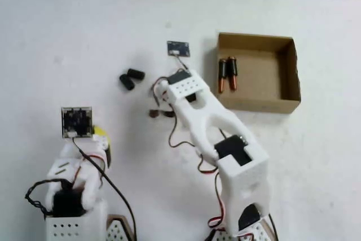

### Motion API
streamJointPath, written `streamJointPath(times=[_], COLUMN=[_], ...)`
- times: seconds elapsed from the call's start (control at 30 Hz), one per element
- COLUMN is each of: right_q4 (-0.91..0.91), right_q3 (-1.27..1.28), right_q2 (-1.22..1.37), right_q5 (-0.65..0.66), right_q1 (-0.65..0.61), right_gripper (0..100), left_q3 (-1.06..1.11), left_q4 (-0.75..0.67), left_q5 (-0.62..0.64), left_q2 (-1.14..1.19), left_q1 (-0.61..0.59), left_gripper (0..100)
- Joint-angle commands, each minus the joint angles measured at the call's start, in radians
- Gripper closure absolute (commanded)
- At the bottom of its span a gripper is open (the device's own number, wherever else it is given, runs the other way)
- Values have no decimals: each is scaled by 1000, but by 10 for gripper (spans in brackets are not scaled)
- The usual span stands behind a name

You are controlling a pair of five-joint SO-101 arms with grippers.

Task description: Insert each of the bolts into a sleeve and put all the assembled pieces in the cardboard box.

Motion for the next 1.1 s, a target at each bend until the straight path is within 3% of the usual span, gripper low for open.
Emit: streamJointPath(times=[0.0, 0.1, 0.6, 1.07], right_q4=[-2, 22, 111, 329], right_q3=[-21, -25, -20, -15], right_q2=[21, 16, -128, -639], right_q5=[-6, 3, 299, 307], right_q1=[7, 7, 62, 62], right_gripper=[908, 984, 982, 981], left_q3=[-6, -6, -6, -8], left_q4=[-31, -31, -28, -26], left_q5=[-6, -9, -11, -12], left_q2=[-7, -7, -7, -7], left_q1=[-7, -7, -7, -7], left_gripper=[979, 979, 979, 979])
